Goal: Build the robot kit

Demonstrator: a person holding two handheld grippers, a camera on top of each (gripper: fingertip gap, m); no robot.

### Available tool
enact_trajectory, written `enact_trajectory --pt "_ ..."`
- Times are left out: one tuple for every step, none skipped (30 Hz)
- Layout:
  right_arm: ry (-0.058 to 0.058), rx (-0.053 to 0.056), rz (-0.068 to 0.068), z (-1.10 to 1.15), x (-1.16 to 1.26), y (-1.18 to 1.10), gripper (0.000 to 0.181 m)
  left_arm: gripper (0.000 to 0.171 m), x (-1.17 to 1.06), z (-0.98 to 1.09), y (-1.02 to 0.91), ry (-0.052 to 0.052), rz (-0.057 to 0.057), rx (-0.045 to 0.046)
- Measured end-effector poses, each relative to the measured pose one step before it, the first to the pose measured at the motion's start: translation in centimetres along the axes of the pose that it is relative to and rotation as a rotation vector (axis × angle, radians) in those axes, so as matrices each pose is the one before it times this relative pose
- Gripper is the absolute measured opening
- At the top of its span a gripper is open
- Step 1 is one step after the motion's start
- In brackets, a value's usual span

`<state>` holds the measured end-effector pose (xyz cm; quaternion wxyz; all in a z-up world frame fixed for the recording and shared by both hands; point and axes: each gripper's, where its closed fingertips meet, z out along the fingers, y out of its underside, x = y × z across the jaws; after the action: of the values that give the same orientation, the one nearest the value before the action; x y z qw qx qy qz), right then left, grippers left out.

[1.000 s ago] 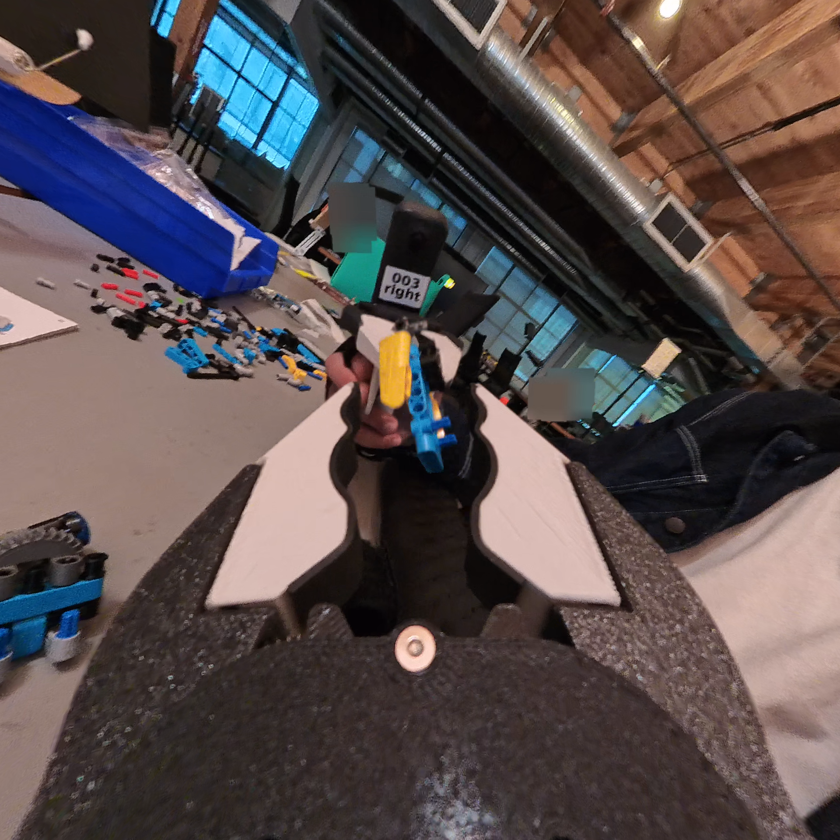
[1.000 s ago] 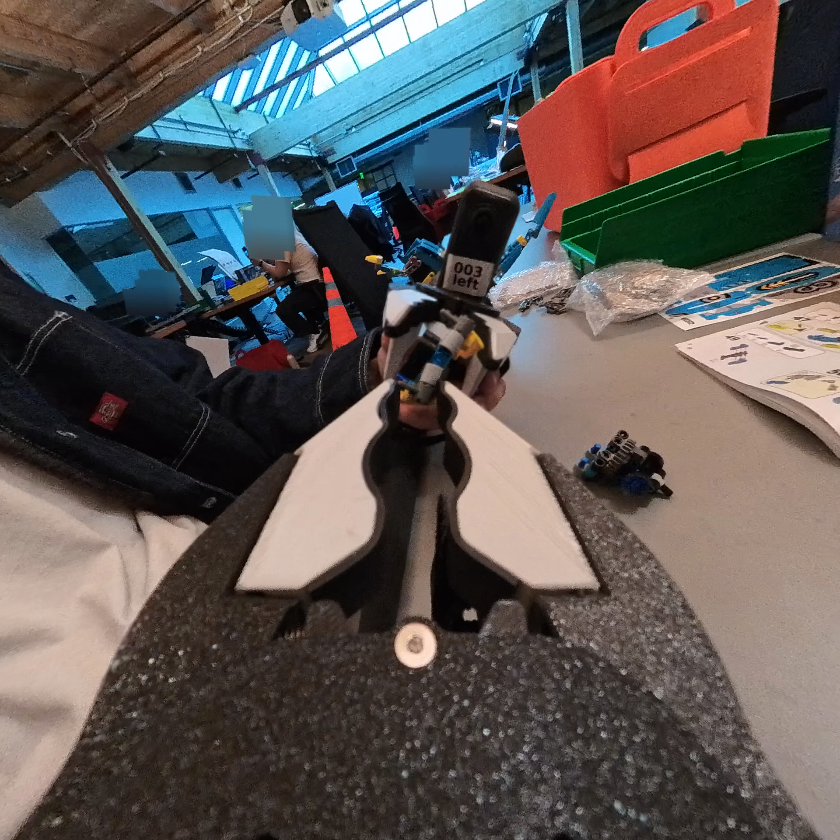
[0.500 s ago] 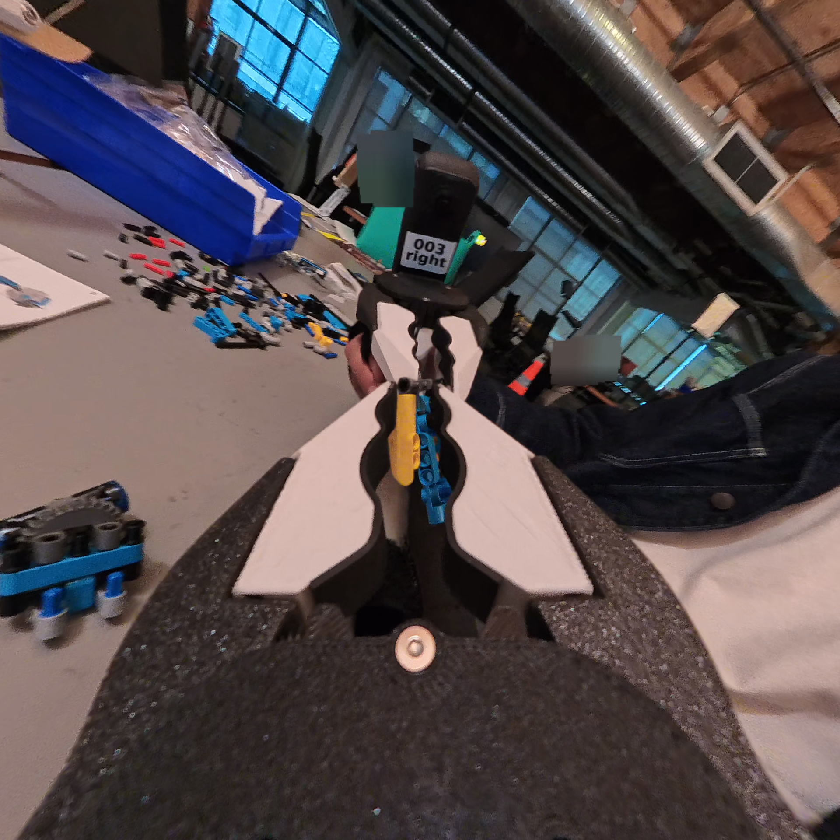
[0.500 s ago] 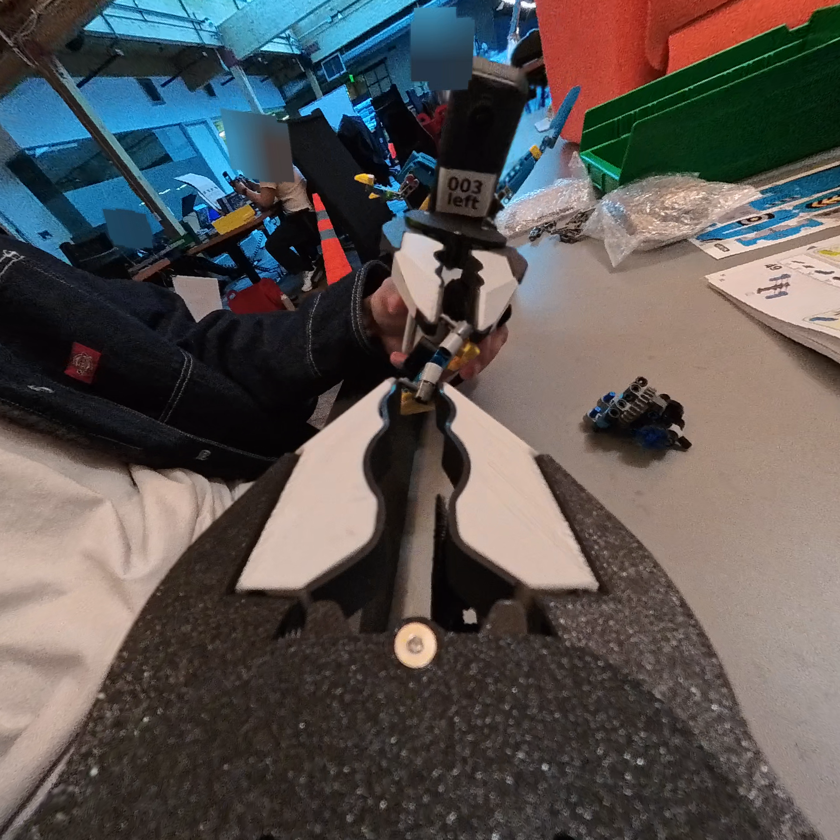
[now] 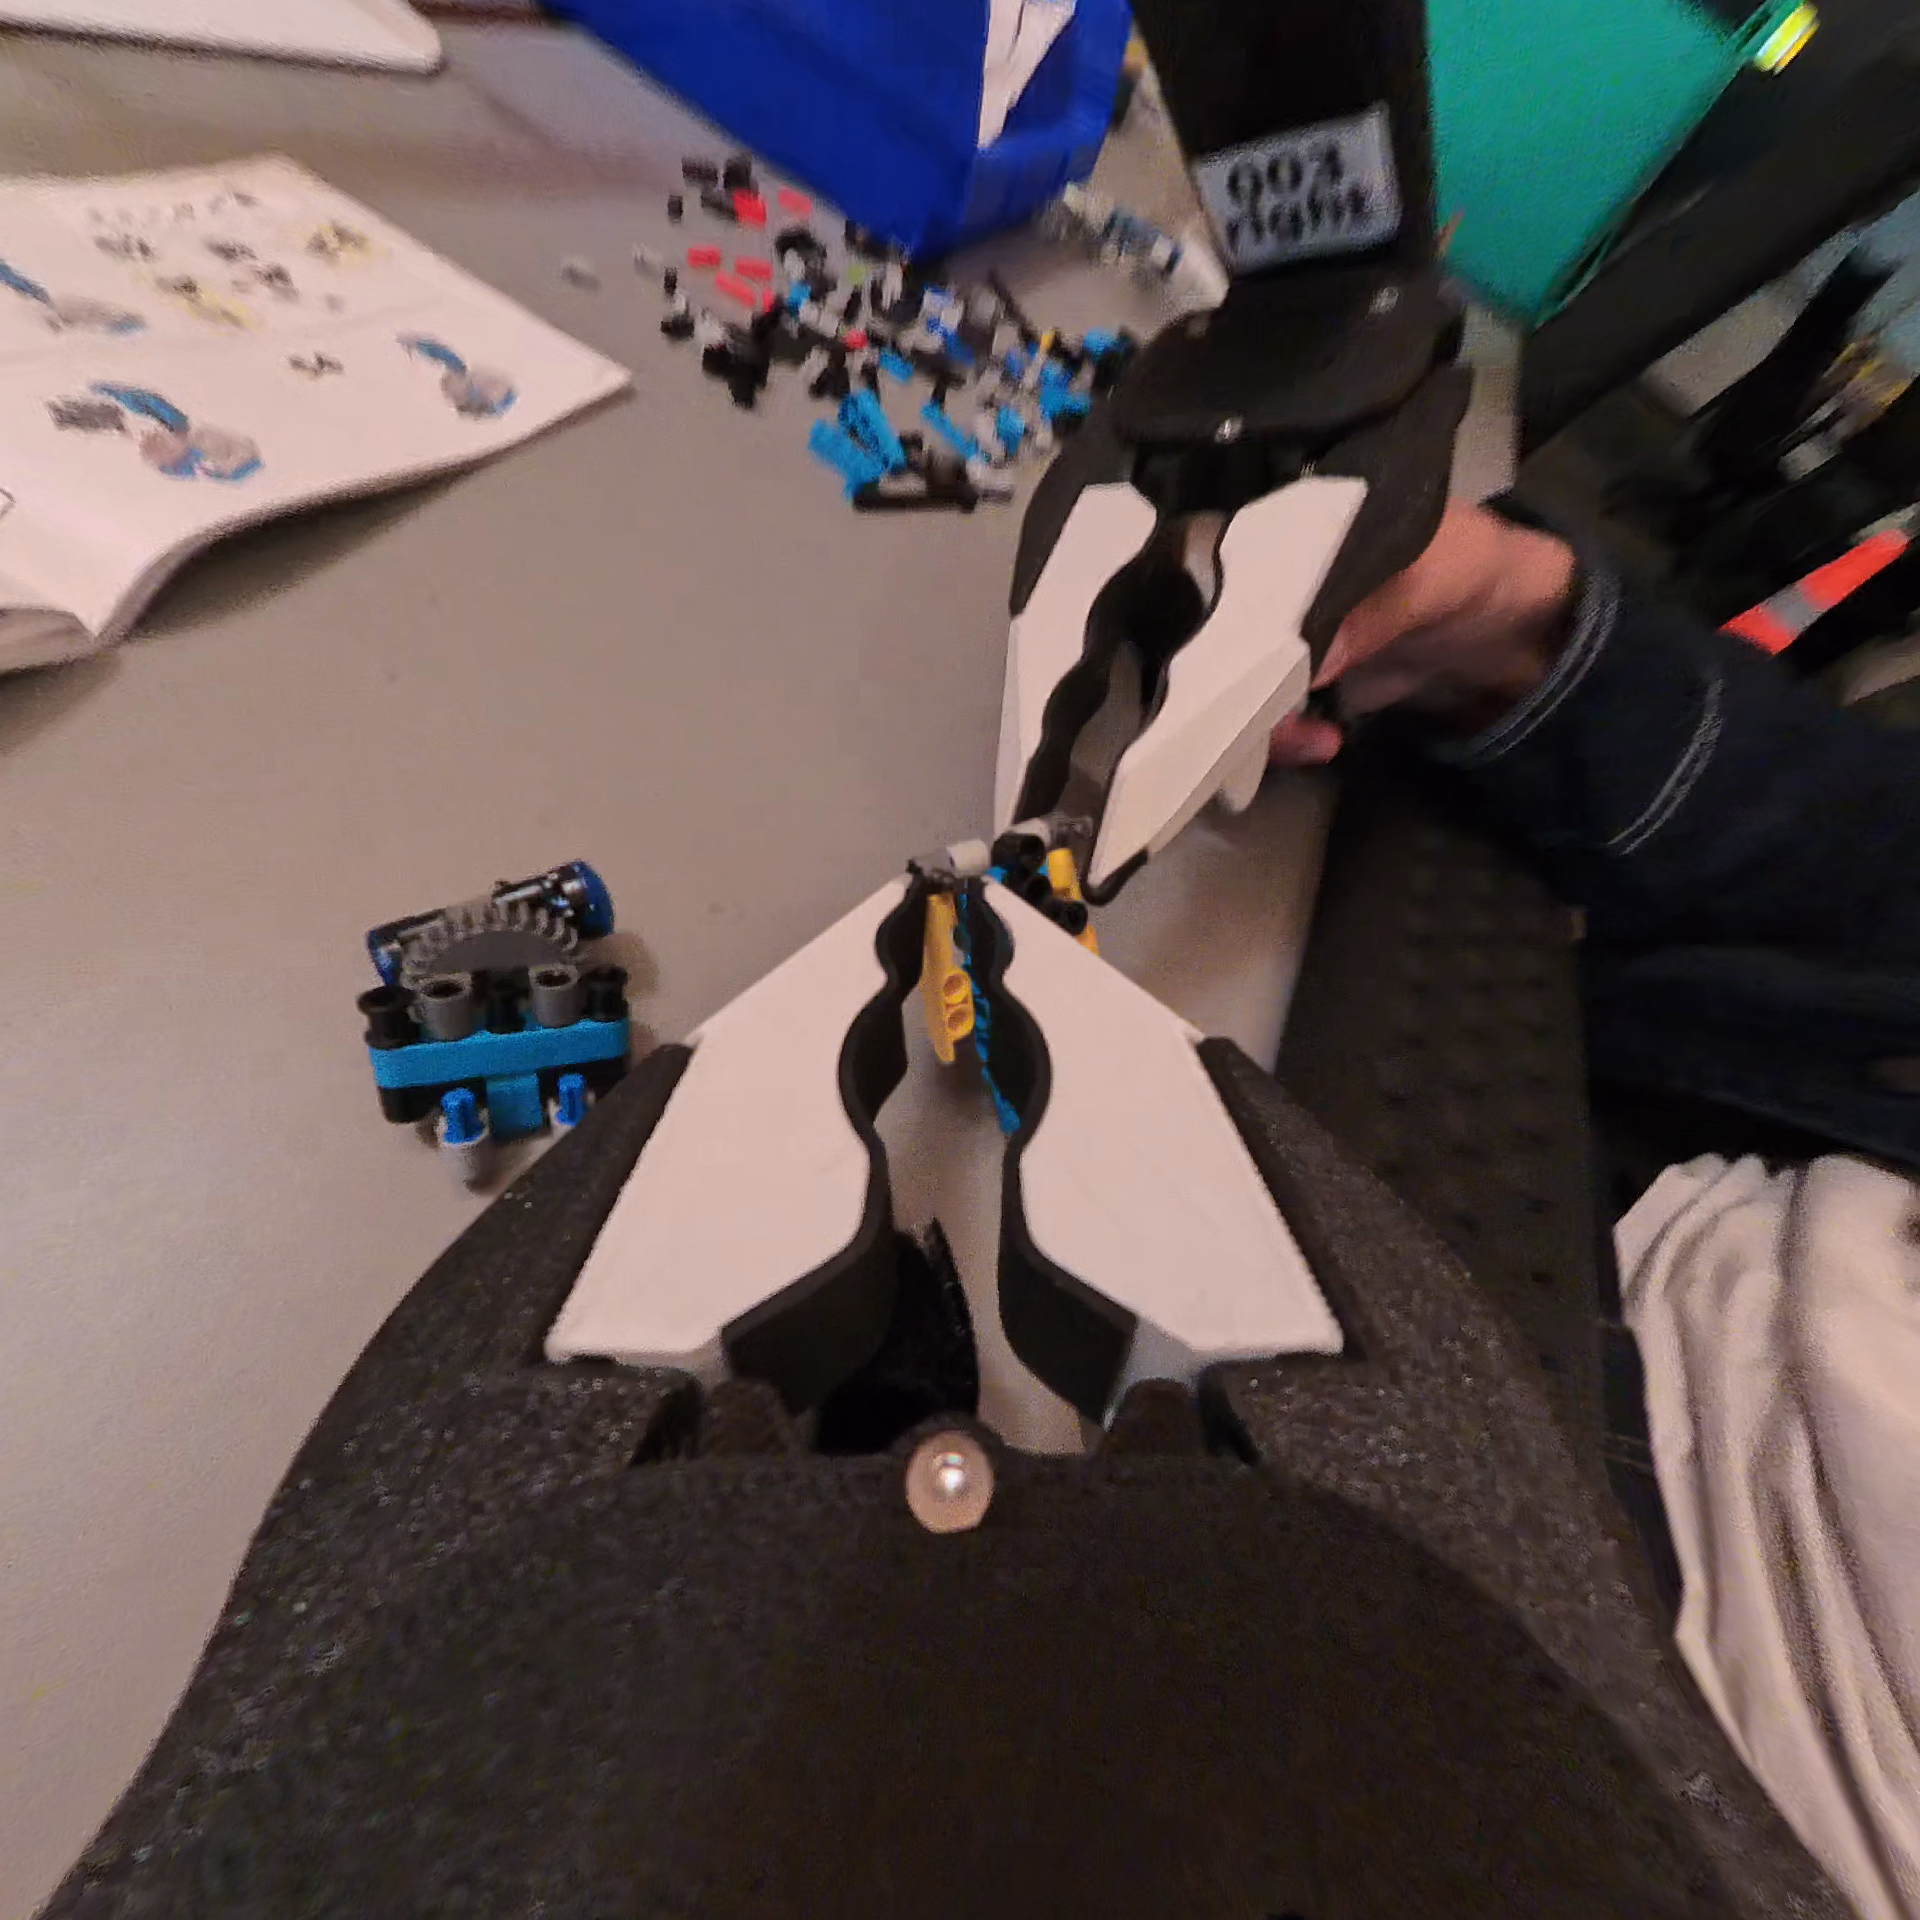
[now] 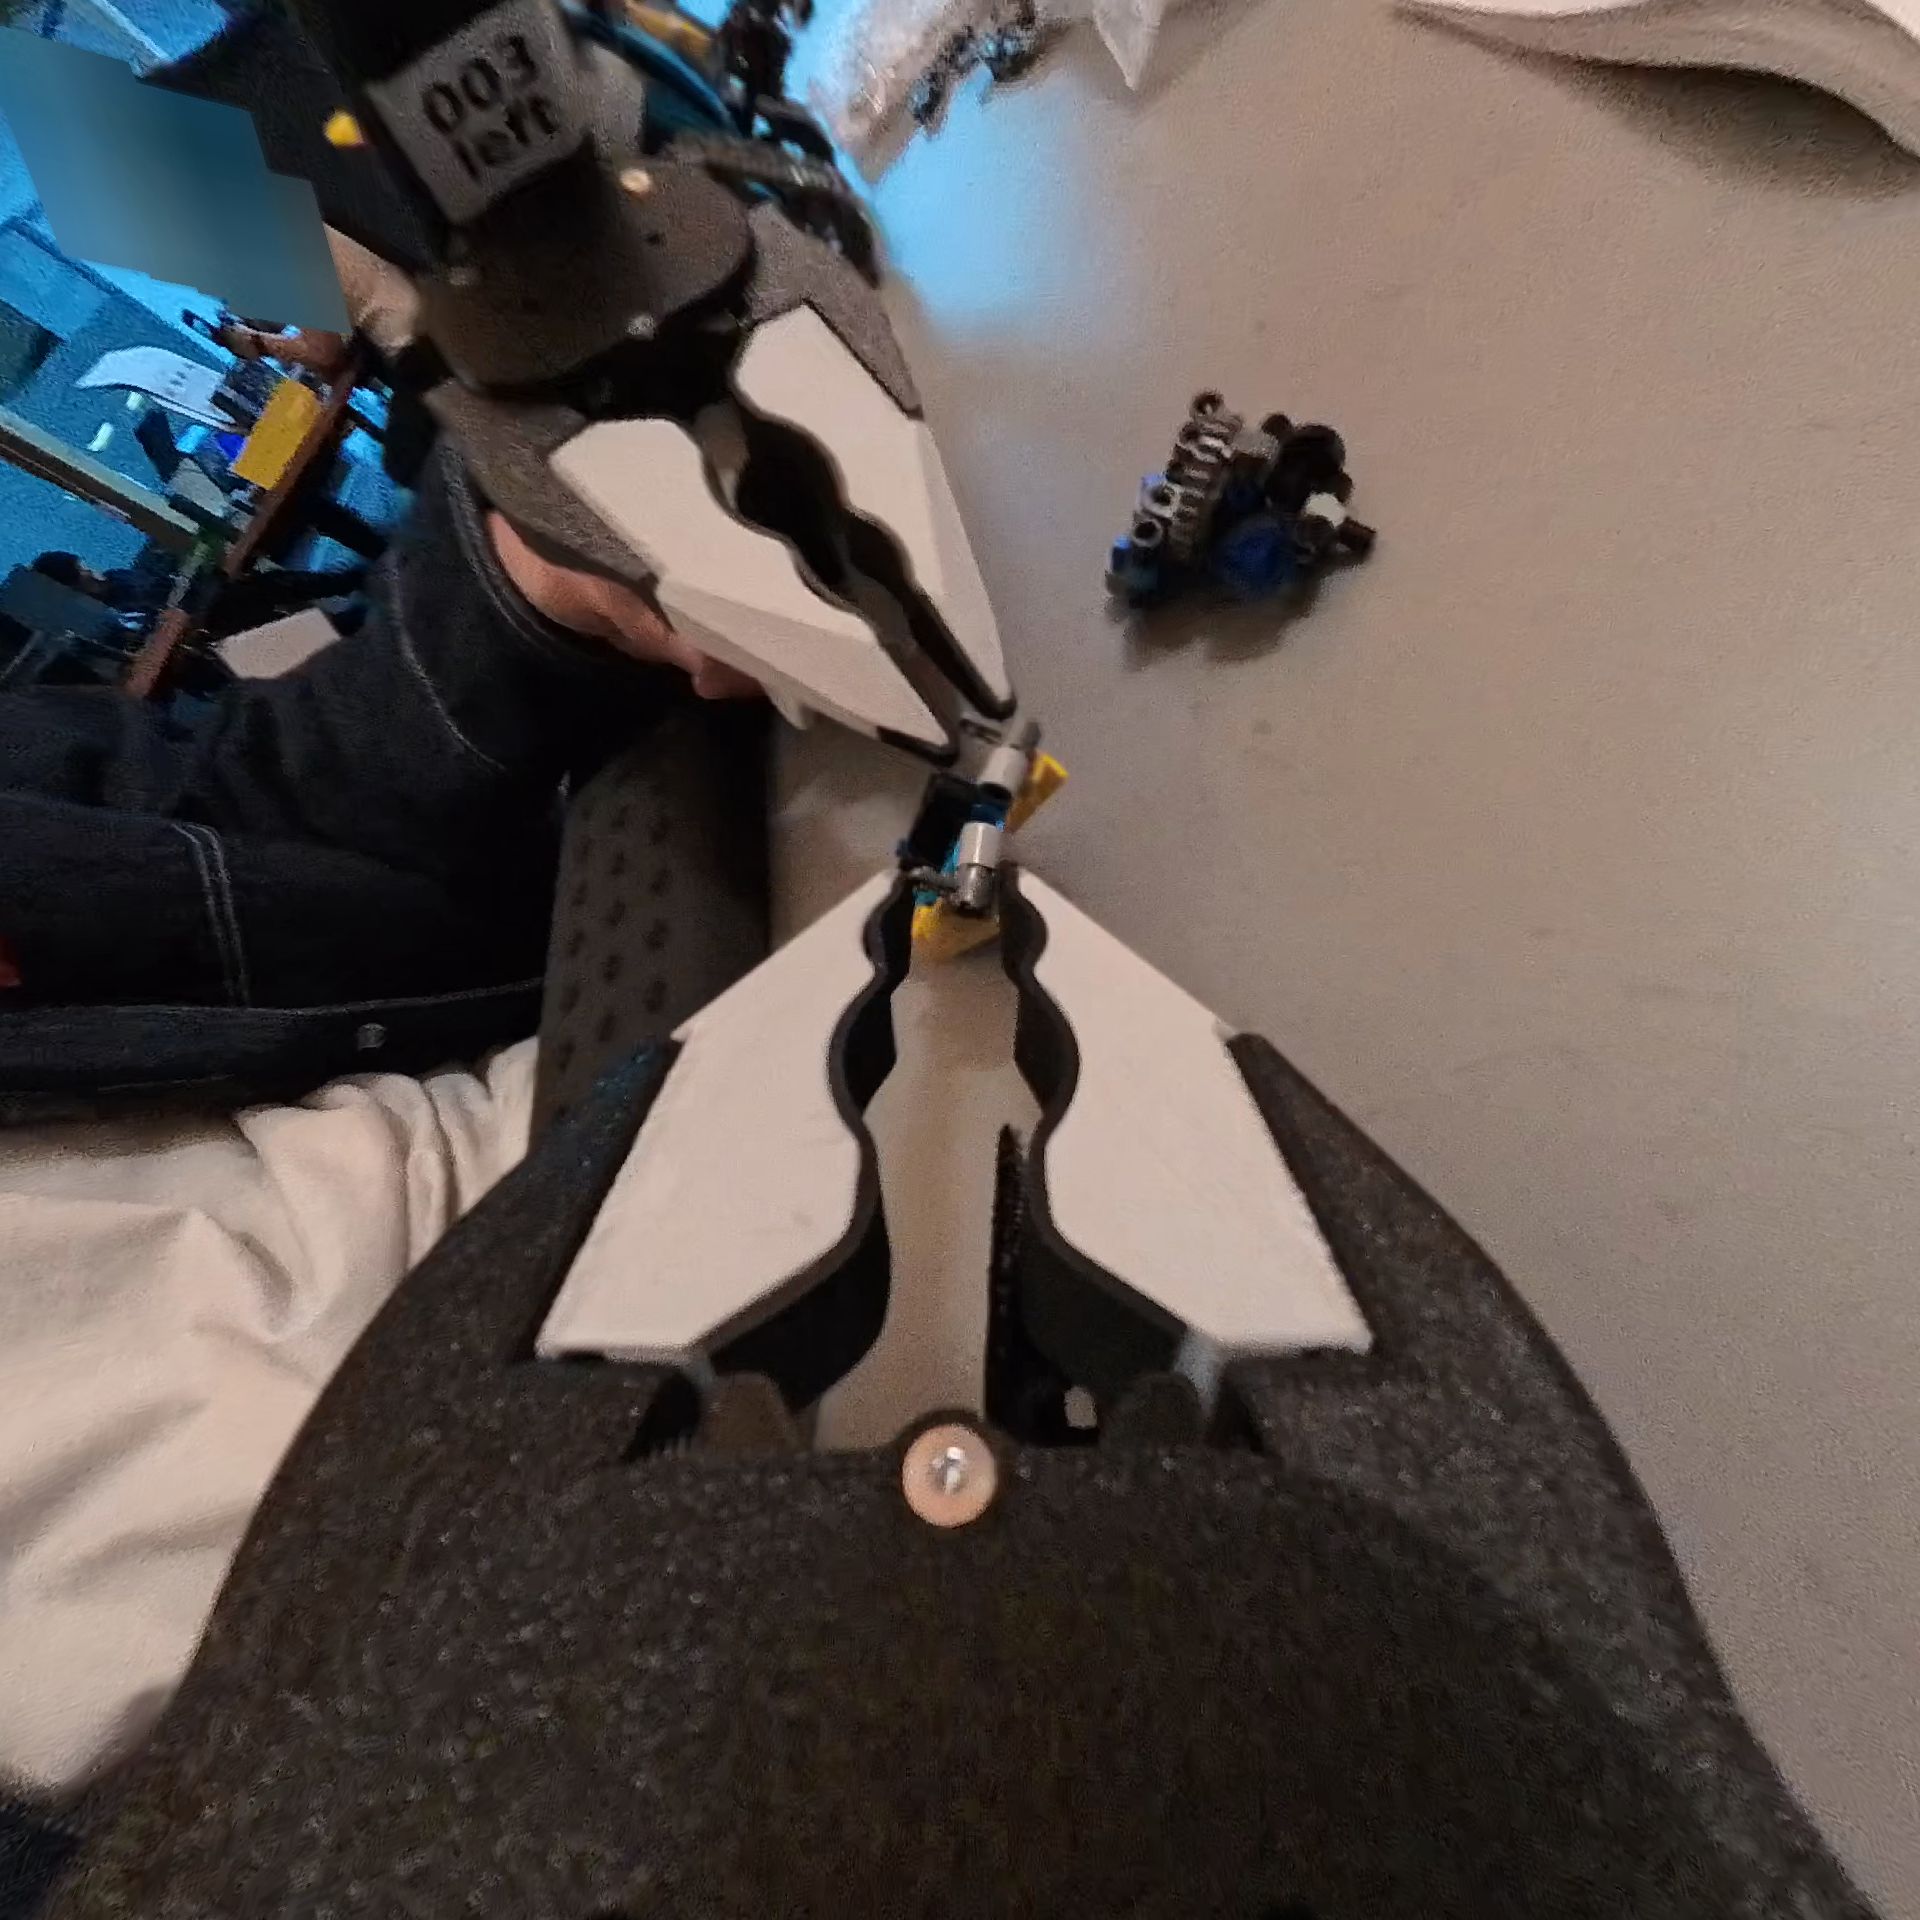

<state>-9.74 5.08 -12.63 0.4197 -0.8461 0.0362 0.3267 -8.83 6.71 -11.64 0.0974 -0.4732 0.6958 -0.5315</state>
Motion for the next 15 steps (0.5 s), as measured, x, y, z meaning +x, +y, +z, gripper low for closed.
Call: enact_trajectory --pt "0.0567 -0.0262 0.0055 -0.076 1.119 0.549 0.015 0.007 -0.037 0.305 0.348 -0.0146 0.0113 -0.02430" --pt "0.0685 -0.0317 -0.0022 0.009 1.281 0.664 0.015 0.007 -0.086 0.157 0.138 -0.0169 0.0113 -0.01132" --pt "0.0363 -0.0376 -0.0016 0.140 0.770 0.743 0.022 0.008 -0.090 0.021 -0.004 -0.0179 0.0119 -0.00092" --pt "-0.0134 0.0069 0.0179 -0.032 -0.088 -0.047 0.023 0.008 -0.103 -0.041 -0.042 -0.0219 0.0131 0.00282" --pt "-0.0022 0.0072 0.0050 -0.128 -0.039 -0.103 0.029 0.010 -0.045 -0.050 0.013 -0.0254 0.0194 -0.00150" --pt "0.0116 0.0039 -0.0117 -0.199 0.094 -0.029 0.032 0.015 0.139 0.019 0.191 -0.0264 0.0280 -0.01209" --pt "0.0226 0.0077 -0.0206 -0.299 0.234 -0.106 0.032 0.018 0.357 0.140 0.401 -0.0247 0.0418 -0.02583" --pt "0.0228 0.0169 -0.0263 -0.397 0.200 -0.213 0.033 0.023 0.354 0.249 0.421 -0.0384 0.0682 -0.02901" --pt "0.0220 0.0213 -0.0408 -0.457 0.111 -0.248 0.033 0.025 0.009 0.207 0.235 -0.0679 0.0846 -0.02323" --pt "0.0342 0.0156 -0.0603 -0.389 0.199 -0.184 0.032 0.029 -0.040 0.197 0.117 -0.0658 0.0780 -0.02132" --pt "0.0408 0.0042 -0.0837 -0.282 0.175 -0.014 0.029 0.032 0.254 0.275 0.084 -0.0296 0.0567 -0.01922" --pt "0.0406 -0.0003 -0.0889 -0.160 0.114 0.032 0.025 0.033 0.392 0.297 -0.055 -0.0019 0.0281 -0.00734" --pt "0.0239 0.0025 -0.0661 -0.057 -0.187 -0.091 0.022 0.032 0.370 0.227 -0.195 0.0110 0.0080 0.00799" --pt "-0.0028 0.0024 -0.0338 0.059 -0.555 -0.245 0.018 0.028 0.182 0.117 -0.159 0.0115 -0.0030 0.00938" --pt "-0.0206 0.0119 -0.0246 0.150 -0.709 -0.482 0.017 0.026 -0.137 0.012 -0.155 0.0015 -0.0151 0.00881"
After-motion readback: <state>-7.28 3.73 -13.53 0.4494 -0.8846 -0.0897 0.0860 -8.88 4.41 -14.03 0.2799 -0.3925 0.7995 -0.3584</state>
